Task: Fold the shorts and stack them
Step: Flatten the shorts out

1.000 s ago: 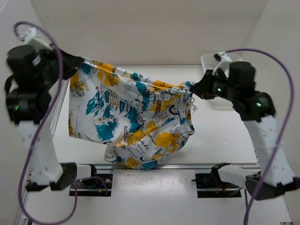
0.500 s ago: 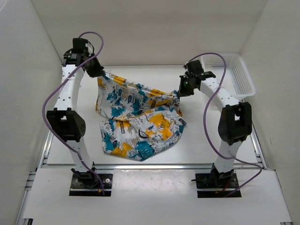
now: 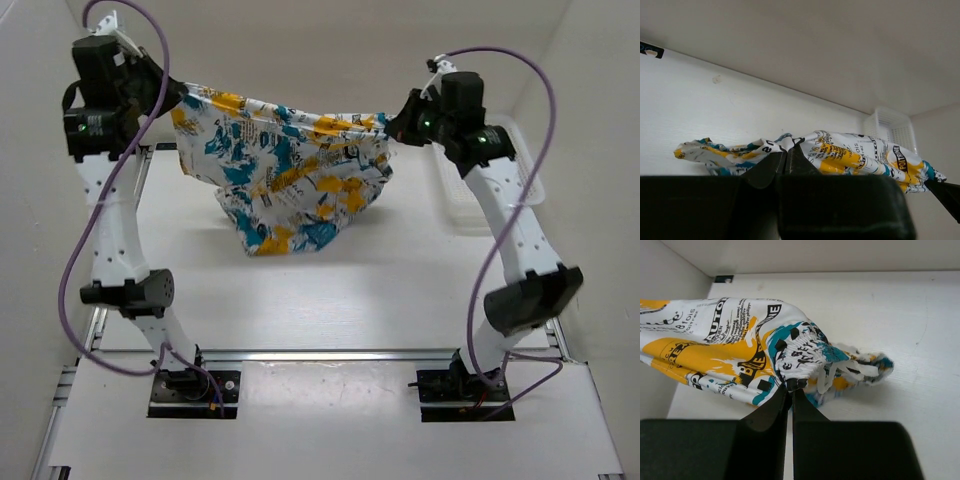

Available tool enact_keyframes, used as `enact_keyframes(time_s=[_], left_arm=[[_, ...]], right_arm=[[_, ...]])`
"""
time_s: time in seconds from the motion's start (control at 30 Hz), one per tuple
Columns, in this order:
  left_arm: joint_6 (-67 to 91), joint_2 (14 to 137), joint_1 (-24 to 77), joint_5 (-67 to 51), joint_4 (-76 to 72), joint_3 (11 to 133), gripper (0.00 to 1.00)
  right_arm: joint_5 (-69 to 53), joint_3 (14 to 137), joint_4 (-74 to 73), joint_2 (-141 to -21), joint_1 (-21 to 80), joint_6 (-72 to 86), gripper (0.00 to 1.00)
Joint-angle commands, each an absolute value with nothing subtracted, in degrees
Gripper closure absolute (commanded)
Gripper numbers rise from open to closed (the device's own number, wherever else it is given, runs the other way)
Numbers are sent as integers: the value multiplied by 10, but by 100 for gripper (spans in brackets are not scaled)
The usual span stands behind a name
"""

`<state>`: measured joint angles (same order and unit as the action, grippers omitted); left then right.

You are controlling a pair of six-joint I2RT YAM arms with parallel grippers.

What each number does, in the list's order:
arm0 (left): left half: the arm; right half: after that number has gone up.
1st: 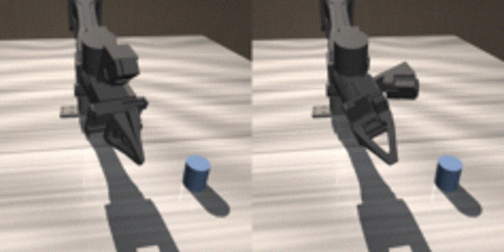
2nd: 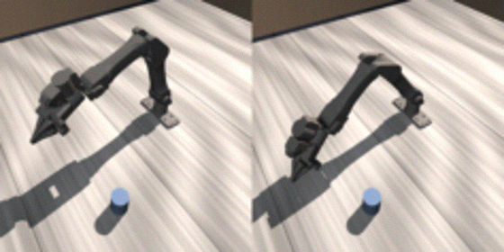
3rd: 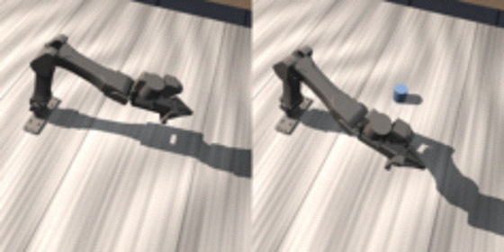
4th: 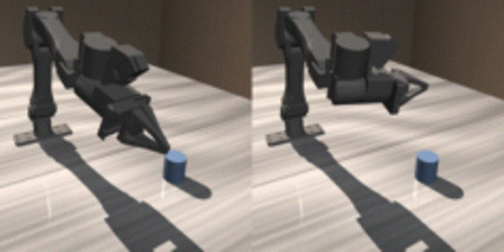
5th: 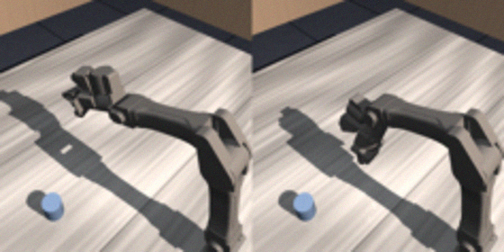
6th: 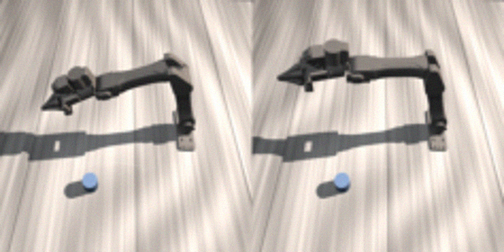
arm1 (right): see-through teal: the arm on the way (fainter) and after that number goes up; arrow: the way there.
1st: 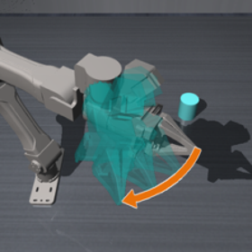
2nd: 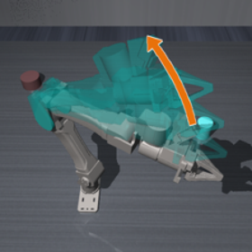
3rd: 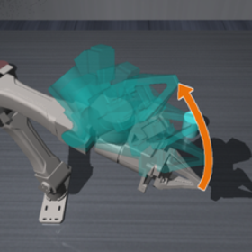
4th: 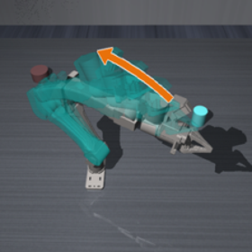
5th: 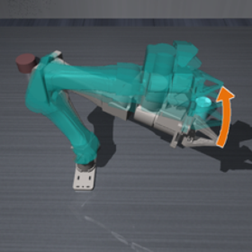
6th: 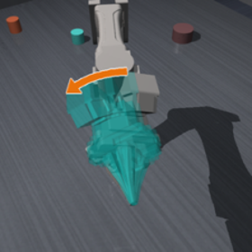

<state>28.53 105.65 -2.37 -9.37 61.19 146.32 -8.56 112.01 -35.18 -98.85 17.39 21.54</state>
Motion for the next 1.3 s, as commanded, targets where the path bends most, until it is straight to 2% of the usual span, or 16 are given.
enact_keyframes(time_s=[0.0,0.13,0.23,0.43,0.47,0.5,0.53,0.57,0.6,0.67,0.73,0.8,0.83,0.93,1.17,1.27], left_arm=[[278,955,-55,-64,584,1439,90],[278,873,-66,-76,584,1380,90],[283,778,-66,-95,590,1253,90],[283,555,-48,-122,602,864,90],[283,533,-48,-122,612,822,90],[283,499,-48,-122,622,755,82],[283,486,-48,-117,646,730,67],[283,478,-48,-117,656,711,33],[283,478,-48,-102,663,700,20],[283,478,-48,-84,668,700,2],[277,511,-48,-70,662,737,0],[277,536,-48,-70,648,758,14],[272,560,-48,-70,633,765,43],[277,595,-48,-82,615,736,90],[324,625,-3,-137,516,537,87],[340,699,54,-74,489,580,90]], right_arm=[[-42,1079,-358,-898,152,203,99],[-31,988,-344,-809,152,214,99],[-24,888,-337,-712,152,214,99],[7,650,-357,-570,152,226,99],[14,623,-363,-556,152,226,90],[14,600,-363,-544,152,226,81],[14,569,-371,-528,152,231,70],[7,562,-386,-528,152,226,59],[7,562,-392,-522,152,226,45],[14,569,-398,-522,152,226,35],[19,591,-403,-543,152,226,33],[25,605,-409,-570,152,226,35],[25,605,-417,-579,152,232,39],[4,599,-422,-597,152,250,52],[-80,470,-380,-603,152,294,53],[-77,470,-367,-625,152,301,53]])
